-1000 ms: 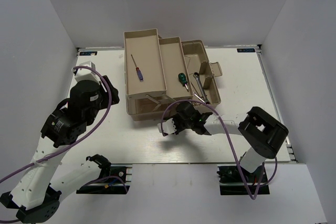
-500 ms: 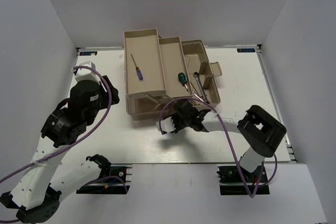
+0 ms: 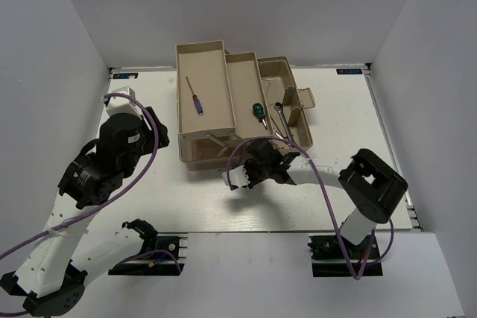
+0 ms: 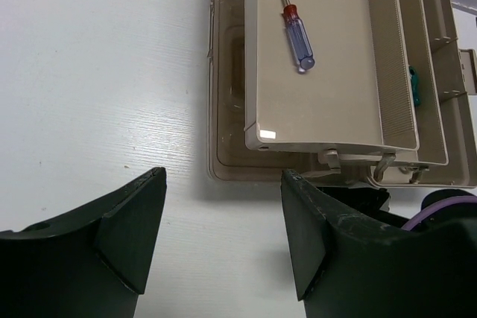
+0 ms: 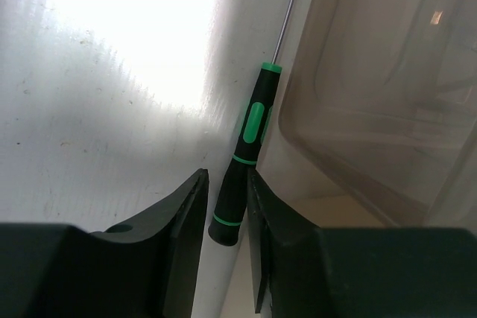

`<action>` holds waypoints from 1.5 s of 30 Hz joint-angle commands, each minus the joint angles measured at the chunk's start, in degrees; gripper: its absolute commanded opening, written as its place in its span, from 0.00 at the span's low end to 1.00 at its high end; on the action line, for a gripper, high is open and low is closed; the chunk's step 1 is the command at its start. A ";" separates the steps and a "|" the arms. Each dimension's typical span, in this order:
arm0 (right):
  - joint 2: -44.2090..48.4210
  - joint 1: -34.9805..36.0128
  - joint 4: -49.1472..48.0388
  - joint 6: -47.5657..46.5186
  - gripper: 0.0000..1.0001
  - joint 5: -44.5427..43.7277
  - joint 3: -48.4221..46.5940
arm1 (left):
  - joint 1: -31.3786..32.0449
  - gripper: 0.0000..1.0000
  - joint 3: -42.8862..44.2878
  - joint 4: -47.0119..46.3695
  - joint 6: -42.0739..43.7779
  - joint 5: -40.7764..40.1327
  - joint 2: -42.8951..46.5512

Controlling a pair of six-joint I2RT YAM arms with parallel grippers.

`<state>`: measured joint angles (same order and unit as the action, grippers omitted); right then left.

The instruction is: Sort the tools into containers

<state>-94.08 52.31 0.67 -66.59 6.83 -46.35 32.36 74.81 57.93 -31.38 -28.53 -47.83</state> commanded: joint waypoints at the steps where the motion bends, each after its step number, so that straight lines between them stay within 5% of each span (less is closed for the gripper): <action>1: 1.70 -0.46 4.69 -0.03 0.33 3.01 -0.06 | -0.28 0.73 1.75 -0.19 0.26 -0.91 -0.24; 24: 11.02 -0.37 6.02 2.87 0.31 6.27 2.84 | -0.28 0.73 2.27 -0.19 0.26 -0.38 -0.24; 30: 9.62 -0.46 6.10 2.08 0.41 5.65 2.23 | -0.28 0.73 1.75 -0.72 0.26 -0.38 -0.24; 45: 2.50 -0.46 5.40 -0.03 0.46 3.81 -1.29 | -0.28 0.73 1.75 0.34 -0.26 -0.38 0.29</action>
<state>-90.65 52.07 6.92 -65.60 10.61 -45.58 32.36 75.33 57.93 -31.38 -28.51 -48.14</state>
